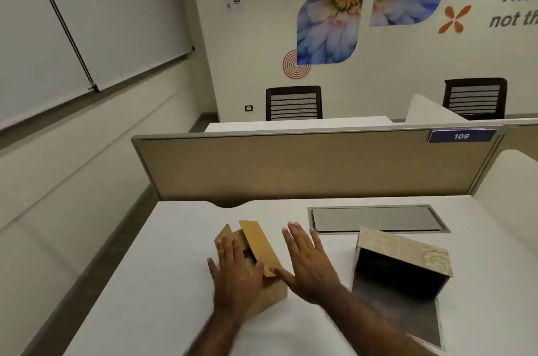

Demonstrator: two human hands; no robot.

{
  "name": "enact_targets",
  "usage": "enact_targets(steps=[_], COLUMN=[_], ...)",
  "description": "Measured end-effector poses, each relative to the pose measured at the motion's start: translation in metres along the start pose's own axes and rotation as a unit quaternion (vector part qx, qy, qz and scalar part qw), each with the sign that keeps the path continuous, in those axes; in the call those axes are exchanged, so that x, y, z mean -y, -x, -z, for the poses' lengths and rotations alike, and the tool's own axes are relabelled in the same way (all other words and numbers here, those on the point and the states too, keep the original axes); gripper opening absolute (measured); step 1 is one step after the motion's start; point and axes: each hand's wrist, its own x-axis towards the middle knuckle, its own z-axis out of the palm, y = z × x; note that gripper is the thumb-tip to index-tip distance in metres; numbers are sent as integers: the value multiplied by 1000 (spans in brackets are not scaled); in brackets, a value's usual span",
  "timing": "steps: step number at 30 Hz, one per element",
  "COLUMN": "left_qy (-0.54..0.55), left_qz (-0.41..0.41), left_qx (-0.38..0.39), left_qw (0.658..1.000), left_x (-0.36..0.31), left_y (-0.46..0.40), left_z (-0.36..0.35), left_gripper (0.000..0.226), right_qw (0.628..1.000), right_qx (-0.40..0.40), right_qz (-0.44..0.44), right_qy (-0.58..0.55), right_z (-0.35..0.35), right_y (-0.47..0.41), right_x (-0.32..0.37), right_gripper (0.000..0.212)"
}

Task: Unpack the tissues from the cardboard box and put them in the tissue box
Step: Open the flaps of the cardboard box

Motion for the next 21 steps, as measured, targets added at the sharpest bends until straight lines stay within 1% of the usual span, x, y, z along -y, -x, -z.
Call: enact_targets(steps=[1,3,5,7,9,11,14,16,19,21], left_qy=[9,48,149,242,252,279,326,350,369,364], left_qz=[18,23,18,42,81,122,148,161,184,204], left_qx=[24,28,26,38,30,31,48,55,56,74], left_qw=[1000,998,988,969,964,952,933,921,909,906], left_x=[4,15,30,39,46,54,73,90,116,133], left_y=[0,5,13,19,18,17,20,23,27,27], left_z=[-1,-6,-11,-12,-10,-8,-7,-9,-17,-24], left_gripper=[103,97,80,70,67,68,69,61,42,58], right_qw=[999,998,996,995,993,990,982,977,964,941], right_qx=[21,43,42,31,6,-27,-70,-92,-107,-135], right_qz=[18,26,17,-8,-35,-59,-99,-120,-162,-201], right_qy=[-20,-46,-71,-95,-116,-126,-144,-148,-183,-237], right_z=[-7,-19,-32,-42,-52,-64,-74,-75,-76,-74], right_y=[0,1,2,2,5,8,8,6,4,2], right_x=[7,19,33,44,51,58,66,69,71,71], right_gripper=[105,103,99,99,99,94,91,87,72,63])
